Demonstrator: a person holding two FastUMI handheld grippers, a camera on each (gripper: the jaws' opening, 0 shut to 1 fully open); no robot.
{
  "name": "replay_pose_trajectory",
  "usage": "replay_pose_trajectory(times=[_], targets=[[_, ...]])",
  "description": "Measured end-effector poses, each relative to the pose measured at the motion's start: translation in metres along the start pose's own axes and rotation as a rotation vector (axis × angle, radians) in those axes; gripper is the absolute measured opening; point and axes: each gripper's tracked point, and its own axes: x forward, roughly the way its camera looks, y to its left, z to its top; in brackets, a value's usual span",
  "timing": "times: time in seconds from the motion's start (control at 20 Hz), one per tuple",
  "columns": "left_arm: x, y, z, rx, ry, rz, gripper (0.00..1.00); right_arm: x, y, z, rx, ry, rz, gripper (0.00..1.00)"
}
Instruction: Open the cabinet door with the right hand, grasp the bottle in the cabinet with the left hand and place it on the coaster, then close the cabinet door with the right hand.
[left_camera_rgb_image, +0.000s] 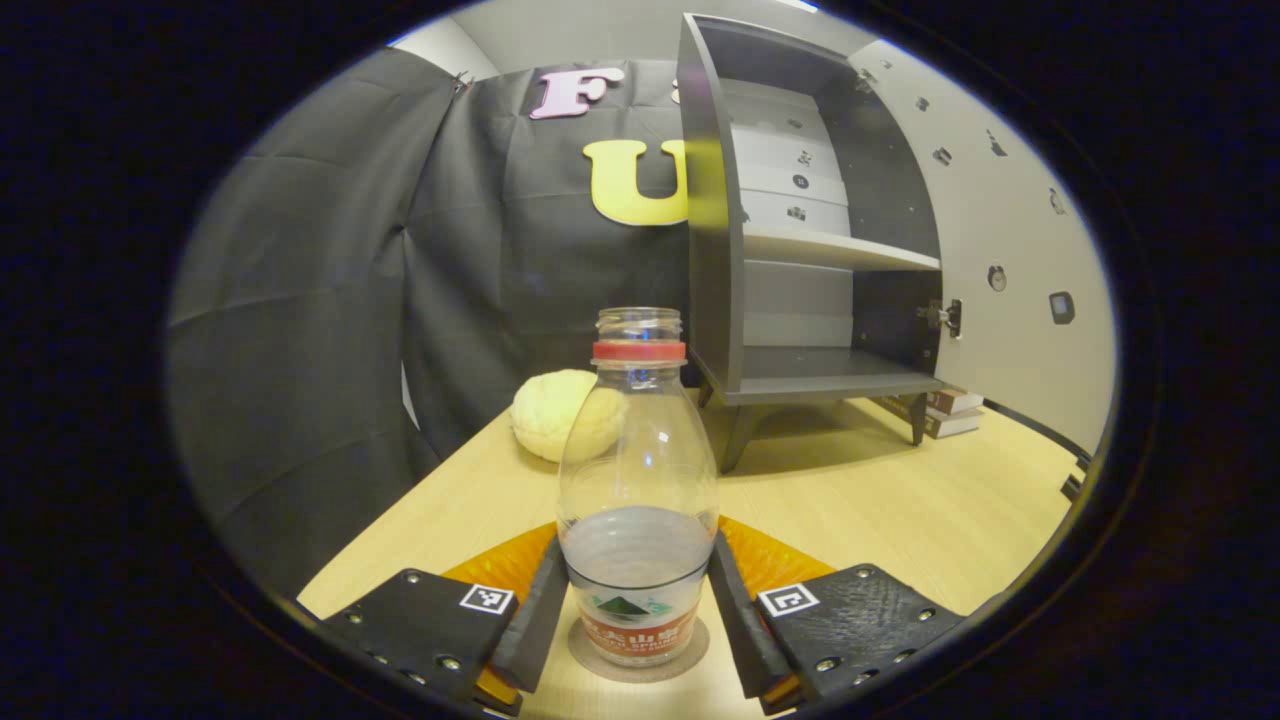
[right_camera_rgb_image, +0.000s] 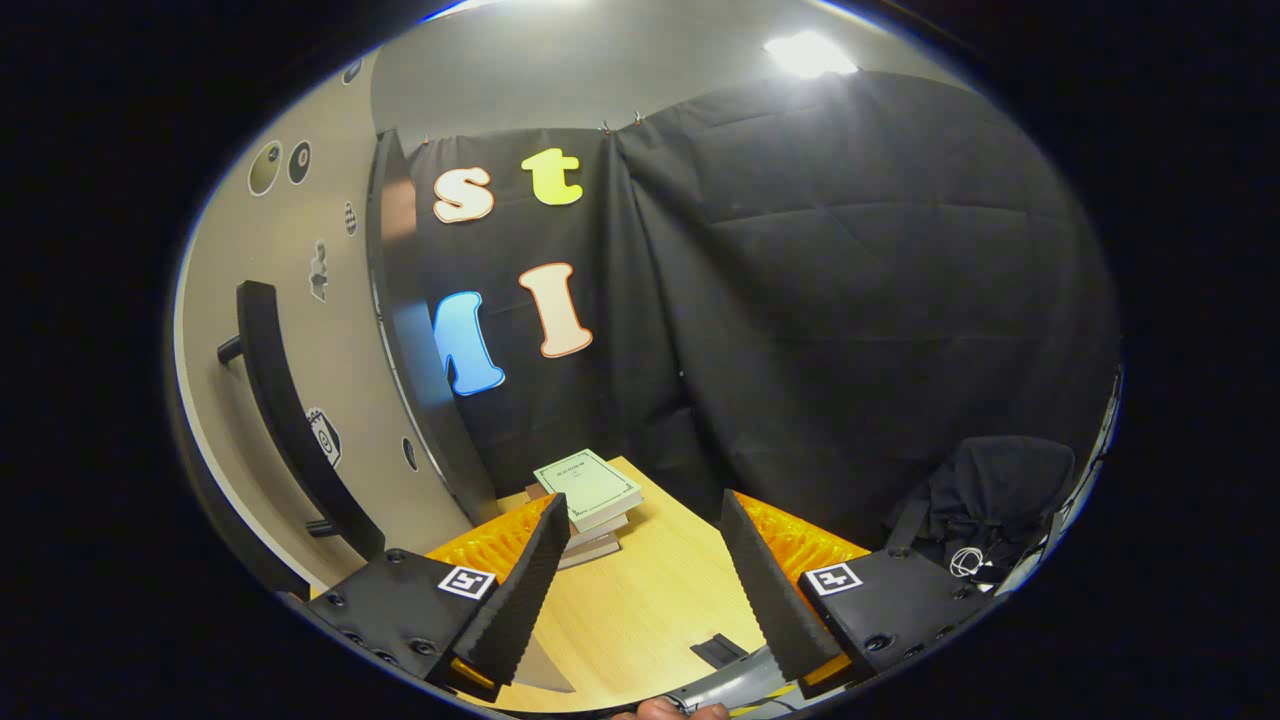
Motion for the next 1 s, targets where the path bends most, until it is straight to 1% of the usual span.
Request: replay_pose_trajectory(times=[0.05,0.15,0.2,0.3,0.35,0.4,0.45,0.5,0.6,0.7,0.8,0.85,0.9,1.0], targets=[[-0.001,-0.001,0.000,0.002,-0.017,0.000,0.73,-0.001,0.000,0.002,0.007,-0.002,0.000,0.97],[-0.009,-0.001,-0.006,0.001,-0.011,0.000,0.73,-0.002,0.003,0.001,0.009,-0.005,0.001,0.96],[-0.010,-0.001,-0.006,-0.004,-0.010,0.000,0.72,-0.001,0.004,-0.002,0.007,-0.003,0.001,0.96],[-0.014,0.000,-0.008,-0.028,-0.002,-0.005,0.73,-0.001,0.005,-0.007,-0.002,0.005,0.002,0.96],[-0.010,-0.003,-0.008,-0.048,0.000,-0.022,0.73,-0.001,0.005,-0.008,-0.003,0.009,0.002,0.96],[-0.011,-0.003,-0.005,-0.055,-0.002,-0.020,0.82,-0.001,0.007,-0.010,-0.002,0.016,0.005,0.96],[-0.012,-0.002,-0.003,-0.054,-0.004,-0.016,0.84,-0.001,0.007,-0.011,-0.001,0.019,0.006,0.96],[-0.013,-0.002,0.000,-0.050,-0.008,-0.014,0.89,-0.001,0.009,-0.012,-0.002,0.018,0.010,0.96],[-0.016,-0.004,0.006,-0.058,-0.016,-0.031,0.88,0.000,0.012,-0.015,-0.016,0.017,0.016,0.96],[-0.016,-0.004,0.012,-0.051,-0.024,-0.032,0.88,0.000,0.013,-0.024,-0.043,0.025,0.017,0.96],[-0.020,-0.004,0.020,-0.053,-0.037,-0.037,0.85,0.000,0.013,-0.028,-0.061,0.034,0.019,0.97],[-0.024,-0.003,0.029,-0.060,-0.051,-0.040,0.85,-0.001,0.014,-0.031,-0.062,0.038,0.020,0.97],[-0.028,-0.003,0.039,-0.067,-0.069,-0.047,0.88,-0.002,0.014,-0.033,-0.060,0.040,0.022,0.97],[-0.032,-0.005,0.057,-0.060,-0.106,-0.055,0.85,-0.002,0.013,-0.038,-0.052,0.050,0.021,0.97]])
